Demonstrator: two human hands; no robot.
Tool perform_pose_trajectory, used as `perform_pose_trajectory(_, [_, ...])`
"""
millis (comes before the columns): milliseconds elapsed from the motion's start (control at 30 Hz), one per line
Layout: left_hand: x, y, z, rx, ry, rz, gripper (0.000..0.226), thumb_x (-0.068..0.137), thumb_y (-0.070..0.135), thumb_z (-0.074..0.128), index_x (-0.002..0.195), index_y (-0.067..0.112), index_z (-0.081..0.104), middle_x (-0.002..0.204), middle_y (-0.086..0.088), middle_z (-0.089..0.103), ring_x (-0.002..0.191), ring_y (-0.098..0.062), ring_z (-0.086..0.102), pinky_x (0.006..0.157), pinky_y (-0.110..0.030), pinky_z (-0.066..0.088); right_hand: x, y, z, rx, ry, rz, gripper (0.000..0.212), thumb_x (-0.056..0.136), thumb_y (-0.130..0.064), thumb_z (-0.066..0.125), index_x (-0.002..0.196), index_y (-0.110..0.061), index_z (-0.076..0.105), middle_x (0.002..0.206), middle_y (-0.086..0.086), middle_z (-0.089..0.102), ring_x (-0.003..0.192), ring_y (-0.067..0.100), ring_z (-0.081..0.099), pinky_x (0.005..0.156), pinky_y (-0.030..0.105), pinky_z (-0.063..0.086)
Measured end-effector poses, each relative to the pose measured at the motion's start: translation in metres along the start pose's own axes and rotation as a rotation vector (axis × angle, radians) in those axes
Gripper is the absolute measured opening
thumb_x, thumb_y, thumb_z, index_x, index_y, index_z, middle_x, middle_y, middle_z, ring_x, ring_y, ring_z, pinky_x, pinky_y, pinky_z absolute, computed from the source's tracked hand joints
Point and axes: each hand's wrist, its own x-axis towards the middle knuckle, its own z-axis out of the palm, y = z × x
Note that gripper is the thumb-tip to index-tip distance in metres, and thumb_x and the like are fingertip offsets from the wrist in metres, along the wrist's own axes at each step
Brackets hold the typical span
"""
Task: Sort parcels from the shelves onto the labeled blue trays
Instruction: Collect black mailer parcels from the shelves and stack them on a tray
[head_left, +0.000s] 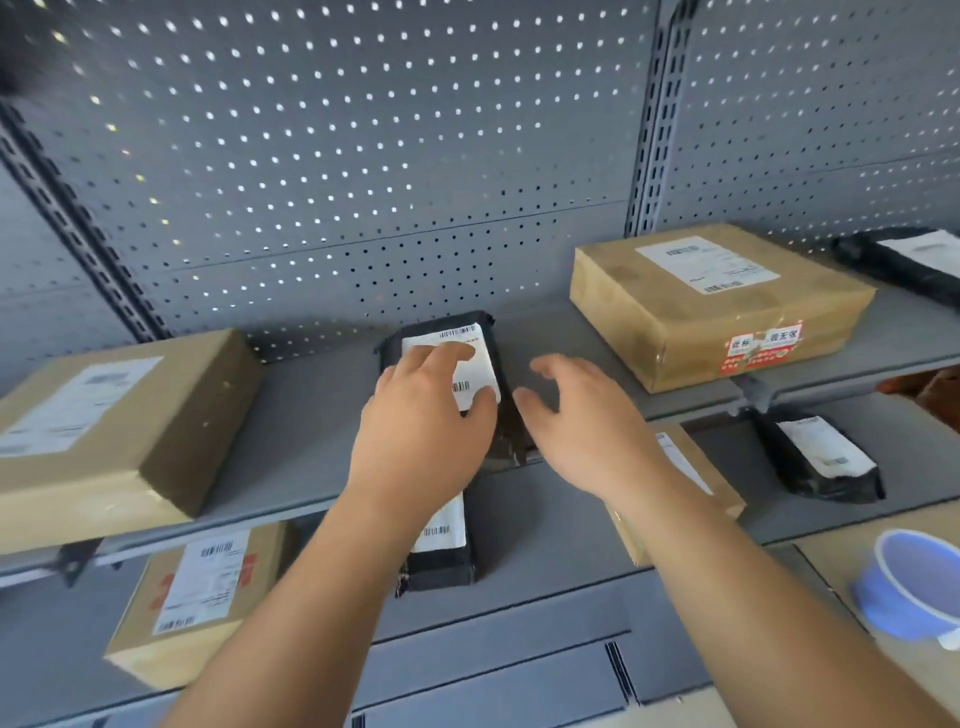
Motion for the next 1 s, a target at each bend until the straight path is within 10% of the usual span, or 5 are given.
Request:
perform_pose_trajectory(167, [-0.001,-0.02,-0.008,0.029,0.032,-0.148,0.046,0.095,0.038,0.059,0.14,0.031,0.053,0.142,0.006,0.051,0.131,-0.022,0.047,0.106,-0.045,0.045,0.018,-0.008,0.015,0.031,-0.087,-0.007,0.05,0.102,-0.044,0.047,0.145,-0.019,0.05,0.144,0.002,0.056,0.128,0.024,0.054,0.095,0.034,0.044])
perform_pose_trajectory(433, [0.006,-0.057,-0.007,-0.124,-0.059,-0.36,0.061,0.094,0.045,0.06,0.15,0.034,0.037,0.147,0.007,0.041,0.118,-0.014,0.056,0.088,-0.031,0.045,0.034,-0.014,0.034,0.227,-0.143,0.072,0.024,0.098,-0.041,0.049,0.091,-0.021,0.061,0.08,-0.007,0.065,0.07,0.015,0.059,0.056,0.032,0.04])
perform_pose_trajectory(600, [0.017,-0.066,-0.003,-0.333,-0.142,-0.464,0.053,0.094,0.044,0.06,0.144,0.03,0.051,0.137,0.009,0.059,0.11,-0.014,0.064,0.089,-0.034,0.058,0.036,-0.015,0.034,0.355,-0.158,0.164,0.023,0.097,-0.036,0.053,0.096,-0.02,0.07,0.085,-0.008,0.074,0.078,0.017,0.066,0.062,0.031,0.047])
perform_pose_trajectory(767, [0.022,-0.066,-0.003,-0.454,-0.213,-0.509,0.029,0.1,0.037,0.055,0.121,0.024,0.069,0.107,0.014,0.073,0.092,-0.008,0.069,0.056,-0.009,0.048,0.039,-0.016,0.037,0.481,-0.176,0.265,0.037,0.094,-0.034,0.052,0.101,0.001,0.062,0.09,0.019,0.067,0.069,0.02,0.047,0.063,0.034,0.032])
perform_pose_trajectory(1000, [0.022,-0.06,0.001,-0.529,-0.183,-0.54,0.029,0.102,0.036,0.052,0.122,0.024,0.068,0.109,0.011,0.073,0.097,-0.014,0.071,0.074,-0.023,0.056,0.043,-0.014,0.039,0.628,-0.26,0.344,0.022,0.097,-0.028,0.053,0.103,-0.023,0.074,0.106,-0.018,0.075,0.103,0.01,0.065,0.073,0.026,0.044])
